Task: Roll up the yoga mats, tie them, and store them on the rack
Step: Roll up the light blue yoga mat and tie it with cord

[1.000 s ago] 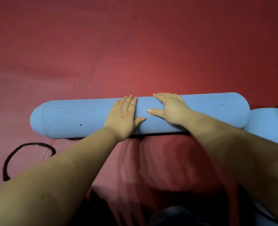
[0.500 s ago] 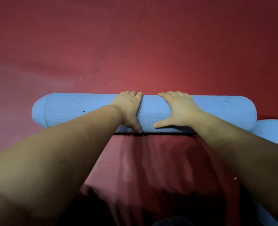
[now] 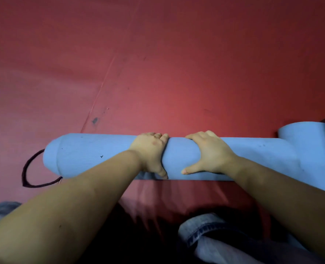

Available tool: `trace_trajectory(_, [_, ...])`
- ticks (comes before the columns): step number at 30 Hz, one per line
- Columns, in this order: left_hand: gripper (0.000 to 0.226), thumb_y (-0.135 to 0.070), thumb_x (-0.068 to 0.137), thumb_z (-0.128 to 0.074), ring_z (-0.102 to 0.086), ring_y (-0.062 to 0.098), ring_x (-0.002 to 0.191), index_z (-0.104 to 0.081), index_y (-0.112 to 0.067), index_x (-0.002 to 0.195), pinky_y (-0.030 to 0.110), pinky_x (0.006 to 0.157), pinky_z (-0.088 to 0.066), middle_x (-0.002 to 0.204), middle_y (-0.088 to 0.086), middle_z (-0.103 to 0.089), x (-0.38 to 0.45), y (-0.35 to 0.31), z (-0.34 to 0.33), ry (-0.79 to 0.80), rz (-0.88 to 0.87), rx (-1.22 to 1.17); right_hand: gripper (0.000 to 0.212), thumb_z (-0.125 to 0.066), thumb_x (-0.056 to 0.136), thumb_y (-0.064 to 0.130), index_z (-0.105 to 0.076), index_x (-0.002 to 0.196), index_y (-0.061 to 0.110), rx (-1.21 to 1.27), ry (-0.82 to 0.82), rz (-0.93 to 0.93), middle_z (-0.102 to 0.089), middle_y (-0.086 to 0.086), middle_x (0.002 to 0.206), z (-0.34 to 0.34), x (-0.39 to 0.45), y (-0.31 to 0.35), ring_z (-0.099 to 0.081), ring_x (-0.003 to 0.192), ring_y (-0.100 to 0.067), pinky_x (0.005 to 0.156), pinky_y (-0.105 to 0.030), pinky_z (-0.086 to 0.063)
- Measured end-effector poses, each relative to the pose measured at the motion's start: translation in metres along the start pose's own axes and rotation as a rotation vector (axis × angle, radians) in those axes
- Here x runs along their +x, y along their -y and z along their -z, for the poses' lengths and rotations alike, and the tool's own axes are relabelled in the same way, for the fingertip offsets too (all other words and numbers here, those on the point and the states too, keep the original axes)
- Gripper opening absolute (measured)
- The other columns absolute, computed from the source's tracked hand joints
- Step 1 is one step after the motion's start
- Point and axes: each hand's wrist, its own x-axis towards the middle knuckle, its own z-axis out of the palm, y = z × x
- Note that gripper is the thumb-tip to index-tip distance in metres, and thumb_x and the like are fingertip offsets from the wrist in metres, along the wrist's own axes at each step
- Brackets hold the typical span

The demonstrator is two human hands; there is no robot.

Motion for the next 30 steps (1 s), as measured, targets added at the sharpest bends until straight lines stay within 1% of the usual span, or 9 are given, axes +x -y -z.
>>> trace_trajectory(4, [0.119,-0.066,0.047,-0.08,-0.045,0.023,0.125,-0.029,-0.015,0.143,0.031,0.106,-0.036,0.138,0.005,-0.047,0.013,0.007,0.012,0.115,0.02,-0.097,0.082,-0.055,0.072,0.068,-0.053,0.132,0.012,-0.1,-0.234,0.044,-0.057,-0.008,0.131,-0.023,-0.016,0.002,-0.053,0.121,-0.028,0.11,-0.044,-0.028])
trace_trajectory(7, [0.122,-0.067,0.053,-0.077,-0.038,0.024,0.132,-0.021,-0.015,0.148,0.03,0.11,-0.028,0.146,0.006,-0.039,0.013,0.018,0.018,0.17,0.024,-0.141,0.076,-0.04,0.079,0.064,-0.054,0.132,0.011,-0.066,-0.309,0.057,-0.057,-0.011,0.132,-0.032,-0.015,0.0,-0.055,0.121,-0.028,0.106,-0.041,-0.029])
trace_trajectory(11, [0.098,-0.08,0.073,-0.035,-0.059,0.033,0.112,-0.05,-0.004,0.133,0.039,0.096,-0.045,0.126,0.016,-0.06,-0.001,0.032,-0.002,-0.355,-0.024,-0.117,0.074,-0.036,0.087,0.067,-0.029,0.148,0.025,-0.016,-0.059,0.028,-0.036,0.0,0.15,0.009,0.03,-0.016,-0.032,0.138,-0.017,0.114,-0.037,-0.015])
trace_trajectory(15, [0.095,-0.073,0.075,-0.034,-0.047,0.034,0.128,-0.044,-0.003,0.138,0.041,0.108,-0.031,0.14,0.017,-0.046,0.01,0.036,-0.013,-0.333,-0.006,-0.15,0.063,-0.036,0.094,0.057,-0.029,0.147,0.024,-0.067,-0.081,-0.045,-0.034,0.0,0.151,0.017,0.055,-0.017,-0.028,0.139,-0.018,0.115,-0.039,-0.008])
trace_trajectory(18, [0.091,-0.065,0.081,-0.05,-0.025,0.023,0.141,-0.023,-0.011,0.149,0.03,0.116,-0.013,0.154,0.009,-0.026,0.035,0.053,0.011,-0.172,-0.02,-0.209,0.081,-0.042,0.083,0.063,-0.037,0.144,0.011,-0.145,-0.285,-0.021,-0.04,-0.013,0.147,-0.013,0.036,-0.005,-0.036,0.137,-0.031,0.113,-0.048,-0.019])
trace_trajectory(20, [0.088,-0.061,0.083,-0.052,-0.024,0.022,0.141,-0.022,-0.012,0.149,0.029,0.116,-0.013,0.155,0.009,-0.025,0.048,0.062,0.019,-0.119,0.001,-0.23,0.094,-0.065,0.067,0.063,-0.045,0.138,0.005,-0.188,-0.329,0.016,-0.047,-0.019,0.14,-0.023,0.03,-0.002,-0.044,0.13,-0.037,0.105,-0.057,-0.028])
trace_trajectory(23, [0.094,-0.07,0.078,-0.046,-0.037,0.032,0.135,-0.035,-0.003,0.143,0.039,0.113,-0.023,0.148,0.018,-0.036,0.039,0.051,0.006,-0.306,-0.01,-0.166,0.1,-0.074,0.065,0.059,-0.036,0.144,0.01,-0.197,-0.327,0.035,-0.039,-0.015,0.147,-0.009,0.045,-0.011,-0.037,0.136,-0.031,0.111,-0.05,-0.023])
trace_trajectory(26, [0.099,-0.065,0.071,-0.061,-0.041,0.039,0.131,-0.04,0.004,0.138,0.049,0.109,-0.028,0.142,0.024,-0.042,0.034,0.044,-0.009,-0.439,-0.019,-0.064,0.094,-0.055,0.08,0.064,-0.011,0.152,0.021,-0.103,-0.12,0.038,-0.015,-0.004,0.158,0.025,0.068,-0.021,-0.012,0.145,-0.019,0.116,-0.037,-0.004])
trace_trajectory(30, [0.103,-0.063,0.075,-0.058,-0.016,0.027,0.144,-0.016,-0.006,0.149,0.035,0.117,-0.005,0.155,0.013,-0.019,0.052,0.056,0.014,-0.284,0.004,-0.106,0.108,-0.057,0.073,0.072,-0.001,0.152,0.024,-0.097,0.004,-0.014,-0.009,-0.005,0.159,0.038,0.083,-0.023,-0.006,0.146,-0.019,0.117,-0.042,0.001])
